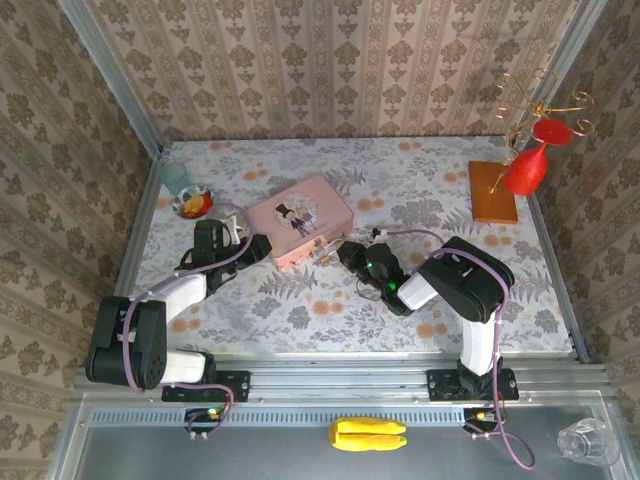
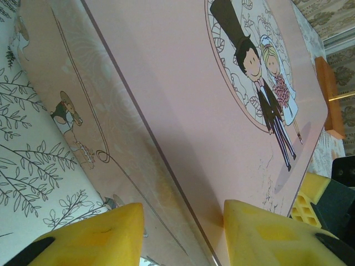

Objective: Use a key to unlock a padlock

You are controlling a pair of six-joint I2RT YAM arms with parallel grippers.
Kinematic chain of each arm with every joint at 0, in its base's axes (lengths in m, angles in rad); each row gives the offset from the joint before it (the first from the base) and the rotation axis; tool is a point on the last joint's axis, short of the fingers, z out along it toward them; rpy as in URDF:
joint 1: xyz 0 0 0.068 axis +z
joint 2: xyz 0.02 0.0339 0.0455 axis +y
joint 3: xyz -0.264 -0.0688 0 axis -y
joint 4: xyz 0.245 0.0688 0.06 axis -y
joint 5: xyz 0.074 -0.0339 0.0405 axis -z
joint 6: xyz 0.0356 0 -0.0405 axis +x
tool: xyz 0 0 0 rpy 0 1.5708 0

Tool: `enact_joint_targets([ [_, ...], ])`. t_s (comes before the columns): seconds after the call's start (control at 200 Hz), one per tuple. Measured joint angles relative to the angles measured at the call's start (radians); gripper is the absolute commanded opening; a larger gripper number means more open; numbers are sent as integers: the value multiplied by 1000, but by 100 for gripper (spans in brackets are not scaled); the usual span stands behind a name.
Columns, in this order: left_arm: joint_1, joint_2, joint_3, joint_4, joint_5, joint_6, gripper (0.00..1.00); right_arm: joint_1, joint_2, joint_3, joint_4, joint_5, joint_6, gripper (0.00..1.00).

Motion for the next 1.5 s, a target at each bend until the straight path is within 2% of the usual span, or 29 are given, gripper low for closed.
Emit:
enact_joint_targets([
  [0.195, -8, 3, 12, -12, -14, 3, 42, -1, -29, -9, -8, 3, -7, 0],
  [0.34, -12, 22, 58, -68, -37, 37, 42, -5, -112, -26, -82, 2, -54, 0],
  [0.47, -13, 71, 125, -114, -52, 73, 41, -10, -240, -30, -236, -6, -141, 0],
  [0.68, -61, 158, 244, -172, -112, 109, 41, -10, -509, -21, -592, -25, -352, 0],
  [0.855, -128, 273, 393, -230, -166, 137, 40, -10, -699, -16, -863, -24, -484, 0],
  [1.02, -195, 402, 567, -284, -208, 177, 40, -10, -828, -21, -1030, -18, -549, 0],
  [1.25, -295, 573, 807, -357, -244, 216, 40, -10, -956, -91, -1150, -16, -570, 0],
  [1.5, -380, 737, 1056, -439, -251, 230, 41, -10, -981, -128, -1196, -17, -569, 0],
])
